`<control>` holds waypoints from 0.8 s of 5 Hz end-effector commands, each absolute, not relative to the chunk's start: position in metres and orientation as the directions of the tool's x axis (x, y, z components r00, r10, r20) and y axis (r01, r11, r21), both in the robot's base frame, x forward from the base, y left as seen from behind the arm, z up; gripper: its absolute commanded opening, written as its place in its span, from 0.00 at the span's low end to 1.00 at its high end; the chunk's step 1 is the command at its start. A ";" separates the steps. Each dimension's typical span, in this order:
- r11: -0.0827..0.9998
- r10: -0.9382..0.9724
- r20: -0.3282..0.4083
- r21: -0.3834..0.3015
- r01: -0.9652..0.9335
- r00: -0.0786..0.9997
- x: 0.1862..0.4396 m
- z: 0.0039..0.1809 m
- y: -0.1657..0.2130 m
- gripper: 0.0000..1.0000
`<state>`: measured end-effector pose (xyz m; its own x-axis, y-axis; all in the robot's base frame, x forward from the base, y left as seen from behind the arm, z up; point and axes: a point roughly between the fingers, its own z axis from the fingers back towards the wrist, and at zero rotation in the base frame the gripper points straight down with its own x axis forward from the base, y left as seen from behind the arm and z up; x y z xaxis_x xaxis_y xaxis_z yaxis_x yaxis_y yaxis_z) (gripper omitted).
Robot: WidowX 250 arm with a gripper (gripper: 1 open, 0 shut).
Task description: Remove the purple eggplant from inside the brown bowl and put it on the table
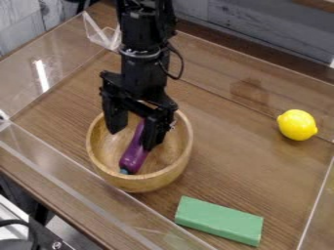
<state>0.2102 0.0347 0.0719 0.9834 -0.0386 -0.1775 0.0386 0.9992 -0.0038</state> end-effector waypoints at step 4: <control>1.000 -0.015 -0.127 0.006 0.016 0.992 0.217 0.062 0.041 1.00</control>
